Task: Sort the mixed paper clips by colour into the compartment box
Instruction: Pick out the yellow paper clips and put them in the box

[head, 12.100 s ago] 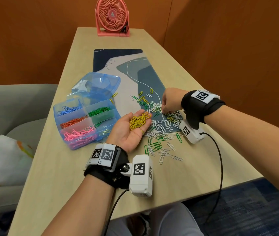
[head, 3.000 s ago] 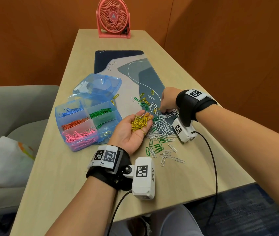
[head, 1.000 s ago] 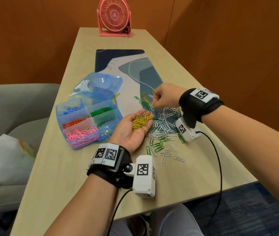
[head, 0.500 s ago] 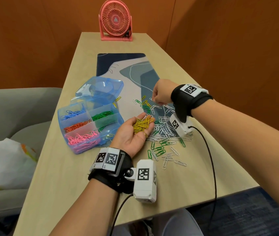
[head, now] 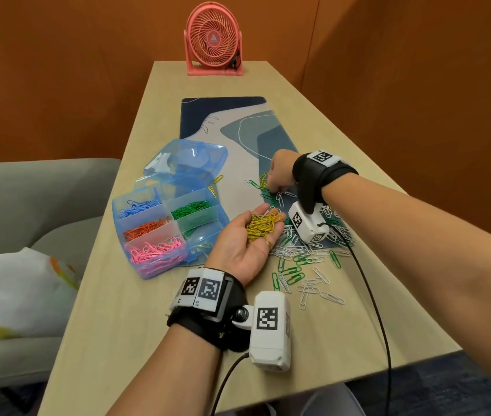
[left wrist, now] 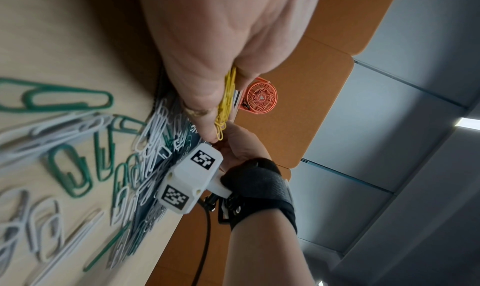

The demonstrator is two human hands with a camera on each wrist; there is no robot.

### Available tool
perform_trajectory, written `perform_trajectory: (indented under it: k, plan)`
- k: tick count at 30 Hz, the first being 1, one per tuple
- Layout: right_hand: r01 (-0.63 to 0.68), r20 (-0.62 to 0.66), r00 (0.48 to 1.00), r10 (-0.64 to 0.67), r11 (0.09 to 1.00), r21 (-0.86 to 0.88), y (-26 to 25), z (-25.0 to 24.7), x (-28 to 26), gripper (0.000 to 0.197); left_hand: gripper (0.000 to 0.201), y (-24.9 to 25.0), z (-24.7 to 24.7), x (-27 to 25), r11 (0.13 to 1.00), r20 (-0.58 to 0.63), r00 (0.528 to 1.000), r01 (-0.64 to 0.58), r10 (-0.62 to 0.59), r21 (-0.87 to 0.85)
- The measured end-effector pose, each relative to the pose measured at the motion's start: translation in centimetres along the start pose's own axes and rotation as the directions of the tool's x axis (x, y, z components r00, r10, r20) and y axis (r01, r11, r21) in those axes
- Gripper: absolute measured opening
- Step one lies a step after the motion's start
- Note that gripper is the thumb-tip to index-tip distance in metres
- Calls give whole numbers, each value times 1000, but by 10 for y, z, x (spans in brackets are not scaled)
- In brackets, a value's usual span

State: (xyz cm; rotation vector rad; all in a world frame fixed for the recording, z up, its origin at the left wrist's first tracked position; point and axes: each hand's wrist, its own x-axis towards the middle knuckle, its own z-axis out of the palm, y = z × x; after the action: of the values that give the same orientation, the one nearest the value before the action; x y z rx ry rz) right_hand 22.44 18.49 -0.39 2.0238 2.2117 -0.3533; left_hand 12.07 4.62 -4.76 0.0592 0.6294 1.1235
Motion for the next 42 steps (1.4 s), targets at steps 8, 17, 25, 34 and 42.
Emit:
perform_trajectory:
  k: [8, 17, 25, 34, 42]
  plan:
    - [29, 139, 990, -18, 997, -76, 0, -13, 5, 35, 39, 1, 0, 1, 1000, 5, 1000, 12, -12, -11]
    - [109, -47, 993, -108, 994, 15, -2, -22, 16, 25, 37, 1, 0, 2, 999, 21, 1000, 17, -16, -34]
    - [175, 1, 984, -179, 961, -213, -4, -13, 20, 26, 37, 1, -1, 3, 999, 27, 1000, 13, -11, -44]
    - [180, 42, 984, -176, 924, -337, -8, -7, 12, 11, 38, 0, -1, 4, 1000, 24, 1000, 6, -5, -28]
    - [167, 23, 986, -166, 960, -225, -7, -8, 9, 26, 38, 1, -1, 5, 999, 21, 1000, 16, -15, -38]
